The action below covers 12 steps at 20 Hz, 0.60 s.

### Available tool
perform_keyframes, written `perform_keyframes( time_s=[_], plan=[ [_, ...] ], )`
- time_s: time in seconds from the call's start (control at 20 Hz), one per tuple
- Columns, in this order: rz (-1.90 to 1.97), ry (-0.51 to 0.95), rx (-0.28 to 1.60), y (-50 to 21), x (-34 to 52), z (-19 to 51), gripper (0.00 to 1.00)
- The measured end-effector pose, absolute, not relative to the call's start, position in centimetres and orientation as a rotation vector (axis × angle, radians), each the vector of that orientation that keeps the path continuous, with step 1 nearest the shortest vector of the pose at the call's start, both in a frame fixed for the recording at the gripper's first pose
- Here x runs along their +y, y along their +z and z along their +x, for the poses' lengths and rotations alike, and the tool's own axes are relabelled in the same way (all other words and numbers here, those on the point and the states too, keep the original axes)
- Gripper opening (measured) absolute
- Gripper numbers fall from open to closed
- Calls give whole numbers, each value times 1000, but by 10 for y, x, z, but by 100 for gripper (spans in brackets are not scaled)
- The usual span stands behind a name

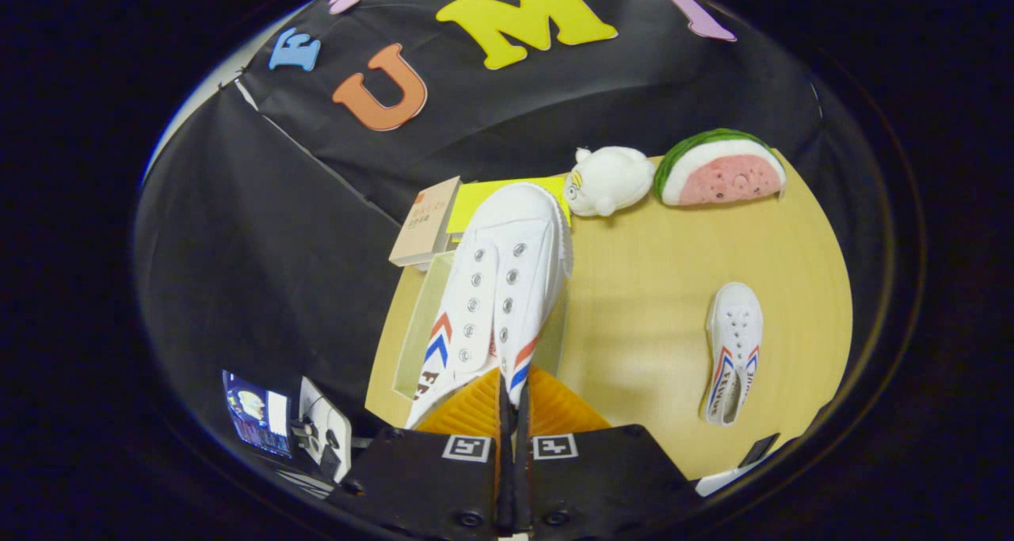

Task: Open the storage box then place both shoes into the box .Put the left shoe in first, then the right shoe, with the right side of both shoes facing outward in a uniform manner.

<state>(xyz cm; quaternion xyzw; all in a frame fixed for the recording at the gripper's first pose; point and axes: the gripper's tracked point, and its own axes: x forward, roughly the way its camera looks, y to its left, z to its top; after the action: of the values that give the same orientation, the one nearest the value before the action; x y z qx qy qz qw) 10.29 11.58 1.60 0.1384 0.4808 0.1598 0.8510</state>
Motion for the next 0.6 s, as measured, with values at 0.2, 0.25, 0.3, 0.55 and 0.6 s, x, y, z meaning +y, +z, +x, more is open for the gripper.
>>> perform_keyframes(
  time_s=[0.2,0.25,0.3,0.55,0.6],
  plan=[
    [280,331,1024,1,169,116,6],
    [284,331,1037,-7,184,118,6],
    [278,330,1050,-17,196,123,6],
    [250,296,1091,-74,252,139,6],
    [249,282,1102,-86,260,141,6]
  ],
)
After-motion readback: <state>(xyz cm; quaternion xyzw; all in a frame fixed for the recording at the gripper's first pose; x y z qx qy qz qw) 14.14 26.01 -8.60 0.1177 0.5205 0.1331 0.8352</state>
